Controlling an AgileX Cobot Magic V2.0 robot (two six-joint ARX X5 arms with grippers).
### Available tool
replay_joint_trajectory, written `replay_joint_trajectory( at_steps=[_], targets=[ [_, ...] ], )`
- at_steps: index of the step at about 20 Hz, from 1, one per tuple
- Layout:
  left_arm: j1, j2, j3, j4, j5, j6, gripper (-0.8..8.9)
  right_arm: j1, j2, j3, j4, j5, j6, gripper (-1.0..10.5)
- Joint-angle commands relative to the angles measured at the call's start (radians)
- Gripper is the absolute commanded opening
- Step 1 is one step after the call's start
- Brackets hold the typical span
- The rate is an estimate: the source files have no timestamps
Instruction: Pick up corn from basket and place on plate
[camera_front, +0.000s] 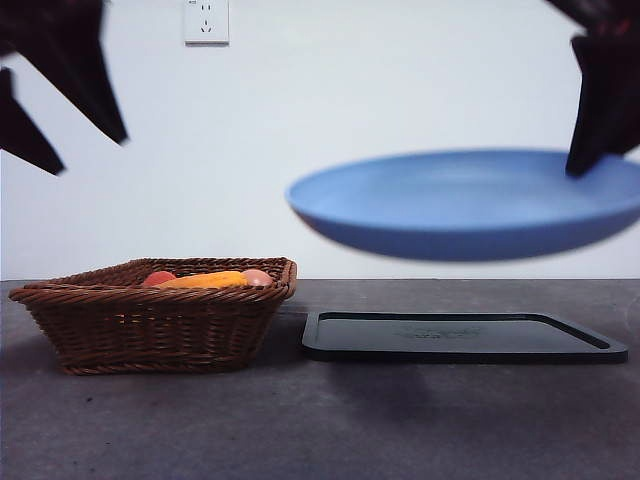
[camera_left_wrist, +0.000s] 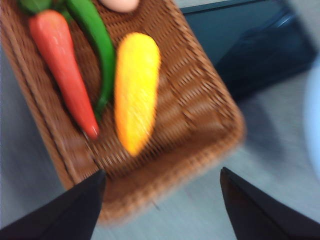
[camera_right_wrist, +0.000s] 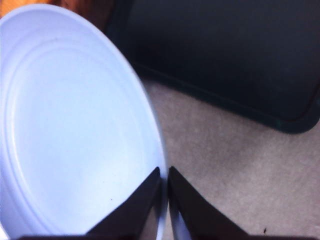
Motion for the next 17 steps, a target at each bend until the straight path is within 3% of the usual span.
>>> replay_joint_trajectory(
  at_steps=[1,8,17],
  targets=[
    [-0.039,0.139,0.083,0.011,-0.064,0.055,3.76,0.002,-0.029,0.044,-0.007,-0.006,-0.003,0.0],
    [-0.109,0.479,0.234,0.024,-0.195,0.133,3.76,0.002,-0.074,0.096,-0.029,-0.006,-0.003,0.0],
    [-0.114,0.615,0.243,0.104,-0.199,0.138,3.76,0.002,-0.074,0.096,-0.022,-0.006,-0.004,0.0]
  ],
)
